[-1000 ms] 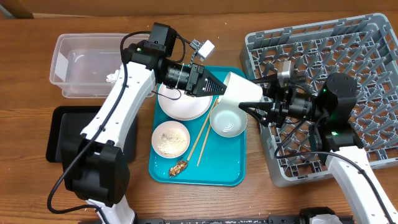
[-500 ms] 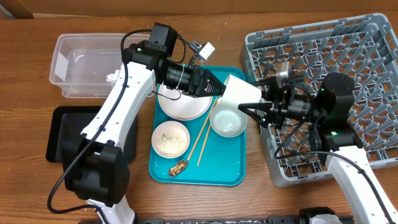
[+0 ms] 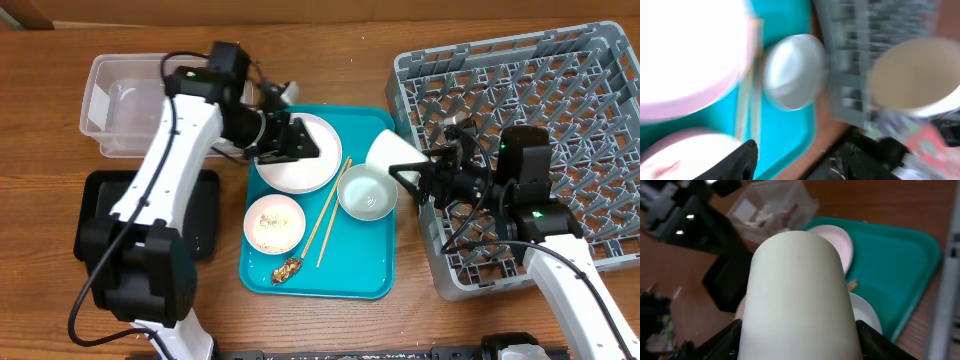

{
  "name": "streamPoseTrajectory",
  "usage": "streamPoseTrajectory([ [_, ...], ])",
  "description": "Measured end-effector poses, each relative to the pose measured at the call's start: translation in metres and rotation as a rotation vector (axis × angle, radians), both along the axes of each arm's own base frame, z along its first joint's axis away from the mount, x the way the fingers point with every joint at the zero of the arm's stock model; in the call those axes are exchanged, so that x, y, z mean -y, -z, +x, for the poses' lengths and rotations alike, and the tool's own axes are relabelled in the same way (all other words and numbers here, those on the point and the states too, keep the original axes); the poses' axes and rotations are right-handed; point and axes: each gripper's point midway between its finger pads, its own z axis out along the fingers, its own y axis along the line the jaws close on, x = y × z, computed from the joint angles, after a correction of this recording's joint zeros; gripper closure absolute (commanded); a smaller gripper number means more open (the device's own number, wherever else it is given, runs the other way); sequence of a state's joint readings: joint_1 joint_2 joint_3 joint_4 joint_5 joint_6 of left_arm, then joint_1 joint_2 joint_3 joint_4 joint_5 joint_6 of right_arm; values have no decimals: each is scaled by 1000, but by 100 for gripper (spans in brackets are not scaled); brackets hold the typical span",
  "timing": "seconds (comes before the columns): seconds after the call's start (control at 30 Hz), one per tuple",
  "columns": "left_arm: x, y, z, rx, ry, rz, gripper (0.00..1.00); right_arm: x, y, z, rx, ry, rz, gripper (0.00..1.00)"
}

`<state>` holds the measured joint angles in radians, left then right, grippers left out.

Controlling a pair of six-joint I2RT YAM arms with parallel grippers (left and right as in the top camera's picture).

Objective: Sort waste into correct bins and load items into the dishwasher

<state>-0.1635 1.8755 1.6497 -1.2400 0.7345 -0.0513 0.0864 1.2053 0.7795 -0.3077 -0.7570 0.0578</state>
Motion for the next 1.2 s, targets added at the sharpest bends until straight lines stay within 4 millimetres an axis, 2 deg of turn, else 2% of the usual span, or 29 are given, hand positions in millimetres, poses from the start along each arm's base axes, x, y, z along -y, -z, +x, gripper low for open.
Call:
streamPoseTrajectory([
  [0.1,-32,10,3,7,-49,147,42,19,13,5,-81,118,-70,96],
  [0.17,-49,11,5,36,-75,237,41,40,12,11,-130,220,-118,96],
  [0.3,-81,-3,7,116,-157,417,40,95,-16,26,-162,450,-201,96],
  [0.37,-93,-14,8,160,-200,477,39,132,-35,29,-173,589,-237,96],
  [0.47,-103,-25,11,206,-243,521,39,185,-54,23,-213,777,-270,96],
  [0.53,-106,-27,12,217,-257,539,39,216,-59,15,-258,880,-280,96],
  [0.63,-109,-26,13,214,-276,554,38,266,-53,0,-375,1033,-292,96],
  [0.73,-110,-26,14,214,-286,557,37,306,-32,-17,-523,1147,-293,96],
  [0.9,-110,-26,14,214,-287,561,38,342,13,-44,-748,1231,-282,96],
  [1.03,-111,-26,14,214,-288,562,37,352,38,-50,-849,1236,-290,96],
  [1.1,-111,-26,14,213,-290,561,38,355,44,-51,-871,1238,-305,96],
  [1.17,-111,-26,14,213,-291,564,37,357,46,-52,-875,1245,-318,88],
  [1.2,-111,-26,14,213,-291,564,37,358,46,-52,-877,1246,-320,74],
])
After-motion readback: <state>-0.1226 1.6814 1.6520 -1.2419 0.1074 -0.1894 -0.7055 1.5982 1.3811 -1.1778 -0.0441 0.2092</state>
